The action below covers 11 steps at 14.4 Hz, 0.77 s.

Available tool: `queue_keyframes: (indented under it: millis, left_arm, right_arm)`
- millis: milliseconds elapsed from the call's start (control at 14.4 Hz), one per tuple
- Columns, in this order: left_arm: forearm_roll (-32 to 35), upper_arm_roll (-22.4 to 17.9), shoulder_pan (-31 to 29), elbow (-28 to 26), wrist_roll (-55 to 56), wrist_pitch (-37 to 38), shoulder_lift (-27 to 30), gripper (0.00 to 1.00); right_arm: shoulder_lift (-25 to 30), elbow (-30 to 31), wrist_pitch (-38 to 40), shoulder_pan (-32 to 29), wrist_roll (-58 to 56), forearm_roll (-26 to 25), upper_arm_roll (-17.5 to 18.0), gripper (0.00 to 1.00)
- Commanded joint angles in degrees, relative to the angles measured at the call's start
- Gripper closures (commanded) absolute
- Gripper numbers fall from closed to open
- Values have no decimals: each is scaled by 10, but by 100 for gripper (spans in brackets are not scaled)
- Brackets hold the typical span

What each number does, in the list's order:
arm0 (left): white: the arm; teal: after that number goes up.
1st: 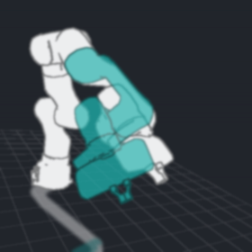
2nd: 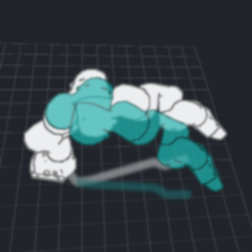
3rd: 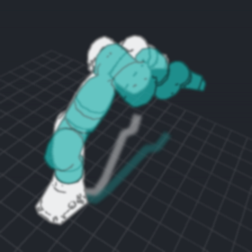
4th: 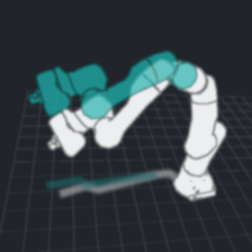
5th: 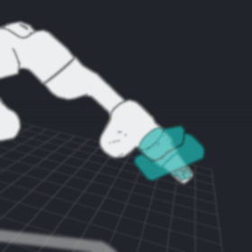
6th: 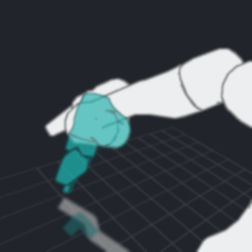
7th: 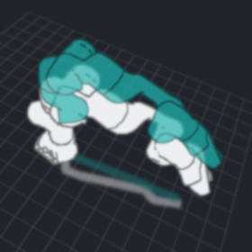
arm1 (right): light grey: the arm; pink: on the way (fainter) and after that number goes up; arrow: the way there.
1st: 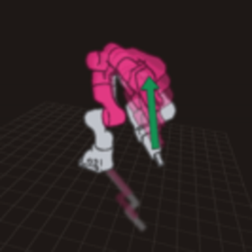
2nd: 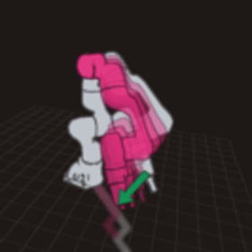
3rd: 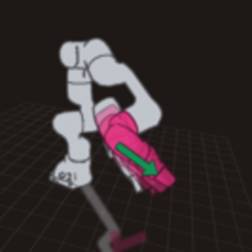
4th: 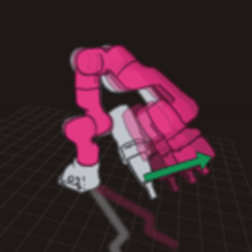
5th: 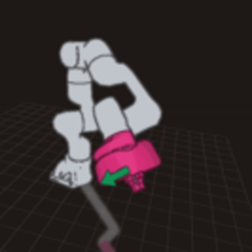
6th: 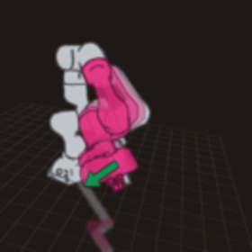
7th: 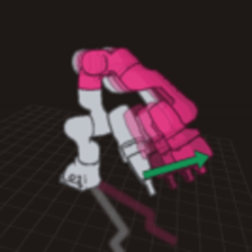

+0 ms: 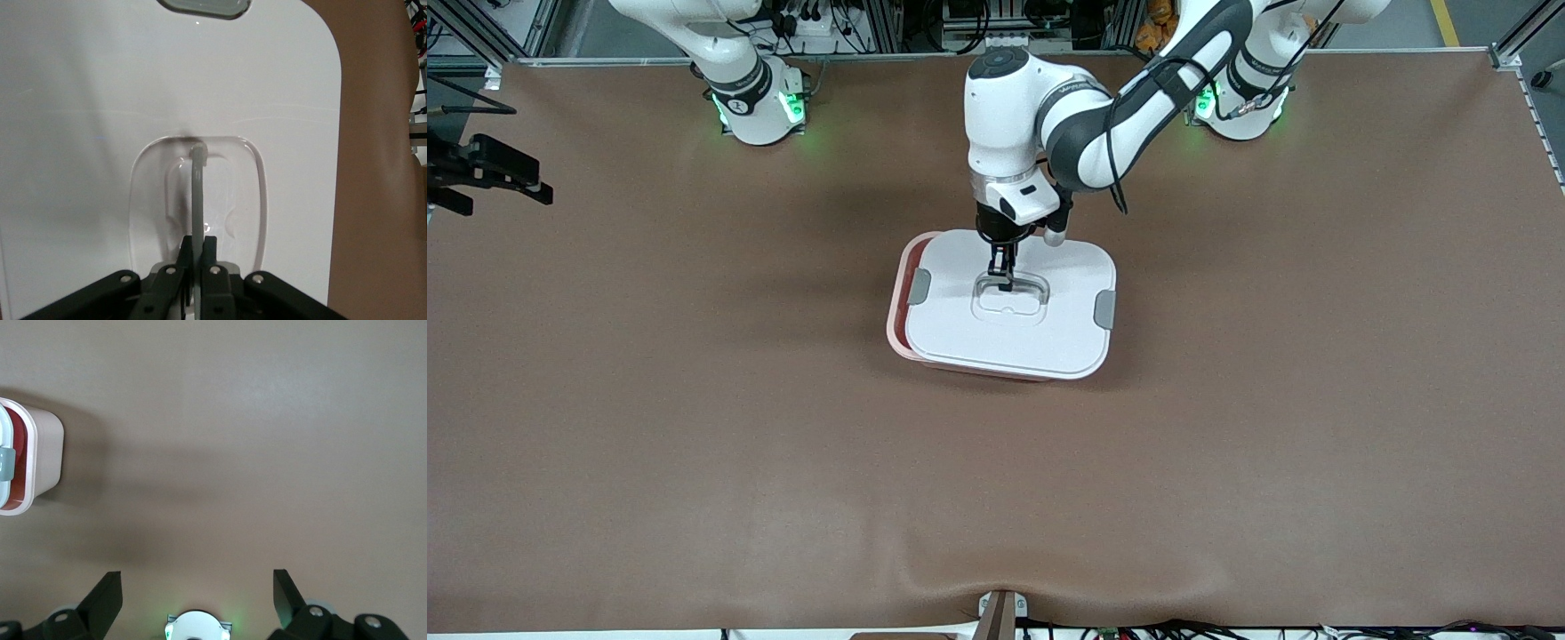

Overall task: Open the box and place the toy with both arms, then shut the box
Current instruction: 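Lower the lid onto the box with the left gripper while the right gripper withdraws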

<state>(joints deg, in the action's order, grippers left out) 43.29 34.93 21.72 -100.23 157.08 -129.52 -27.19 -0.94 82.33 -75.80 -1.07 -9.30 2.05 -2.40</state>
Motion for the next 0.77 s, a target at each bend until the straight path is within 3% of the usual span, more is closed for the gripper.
queue_keyframes:
  millis: [0, 696]
  left_arm:
    - [17, -1, 10, 23, 53, -4, -10, 100]
    - [14, -2, 28, 53, 70, -3, -34, 100]
  right_arm:
    - [5, 1, 8, -11, 12, -9, 12, 0]
    - [-1, 12, 13, -11, 36, -9, 12, 0]
